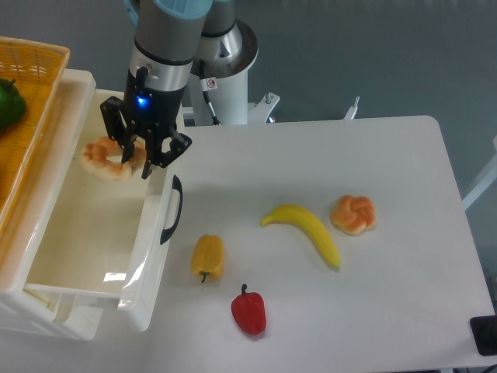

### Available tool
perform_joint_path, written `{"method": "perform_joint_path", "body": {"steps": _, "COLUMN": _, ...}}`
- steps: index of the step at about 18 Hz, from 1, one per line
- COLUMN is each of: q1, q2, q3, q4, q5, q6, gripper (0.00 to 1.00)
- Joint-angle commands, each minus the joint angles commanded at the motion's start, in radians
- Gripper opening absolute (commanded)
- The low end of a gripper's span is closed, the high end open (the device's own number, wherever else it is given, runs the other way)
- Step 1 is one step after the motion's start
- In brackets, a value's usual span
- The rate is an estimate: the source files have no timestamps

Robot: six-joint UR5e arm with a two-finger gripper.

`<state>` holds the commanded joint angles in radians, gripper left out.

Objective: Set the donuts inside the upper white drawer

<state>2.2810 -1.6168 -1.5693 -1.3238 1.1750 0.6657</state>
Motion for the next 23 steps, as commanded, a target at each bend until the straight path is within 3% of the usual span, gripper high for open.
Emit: {"method": "perform_joint_path", "body": {"steps": 23, "q1": 0.002, "q2": 0.003, "q3": 0.008, "q4": 0.006, "q5": 0.0, "q6": 0.006, "gripper": 0.54}}
